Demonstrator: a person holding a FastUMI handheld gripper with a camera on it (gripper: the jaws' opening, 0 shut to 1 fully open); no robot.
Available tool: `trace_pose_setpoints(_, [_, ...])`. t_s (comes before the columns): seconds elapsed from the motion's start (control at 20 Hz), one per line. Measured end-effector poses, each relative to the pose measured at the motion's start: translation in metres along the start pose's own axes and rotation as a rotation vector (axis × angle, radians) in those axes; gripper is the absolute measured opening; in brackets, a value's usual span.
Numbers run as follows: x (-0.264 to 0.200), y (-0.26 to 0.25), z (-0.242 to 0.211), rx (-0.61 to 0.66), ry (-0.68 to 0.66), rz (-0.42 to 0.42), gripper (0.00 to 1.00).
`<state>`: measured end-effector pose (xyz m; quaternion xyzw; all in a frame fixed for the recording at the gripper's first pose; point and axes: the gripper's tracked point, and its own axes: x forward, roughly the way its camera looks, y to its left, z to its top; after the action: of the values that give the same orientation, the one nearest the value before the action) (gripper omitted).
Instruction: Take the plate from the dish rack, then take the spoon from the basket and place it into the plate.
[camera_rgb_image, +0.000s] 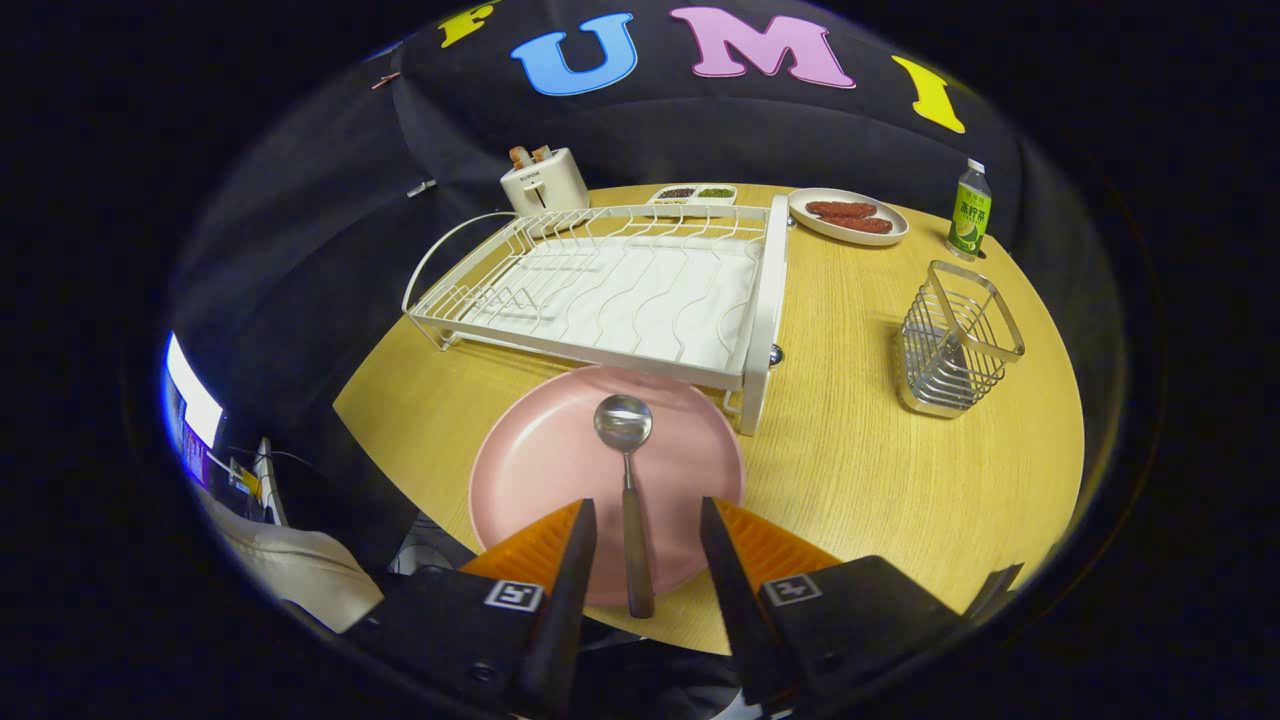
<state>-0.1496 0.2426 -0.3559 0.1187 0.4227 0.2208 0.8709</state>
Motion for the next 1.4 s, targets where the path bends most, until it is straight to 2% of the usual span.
trace_pose_setpoints(0.05, [-0.001, 0.000, 0.001, 0.003, 0.001, 0.000, 0.87])
trace_pose_setpoints(0.1, [-0.001, 0.000, 0.002, 0.004, 0.000, 0.003, 0.96])
trace_pose_setpoints(0.15, [-0.003, 0.000, 0.003, 0.003, -0.002, 0.000, 0.98])
trace_pose_setpoints(0.45, [-0.026, 0.004, 0.030, 0.007, -0.059, -0.021, 0.99])
trace_pose_setpoints(0.8, [-0.084, 0.003, 0.131, -0.009, -0.284, -0.112, 0.99])
trace_pose_setpoints(1.05, [-0.138, -0.005, 0.210, -0.108, -0.487, -0.218, 0.99])
trace_pose_setpoints(1.4, [-0.196, -0.002, 0.273, -0.129, -0.675, -0.288, 0.97])
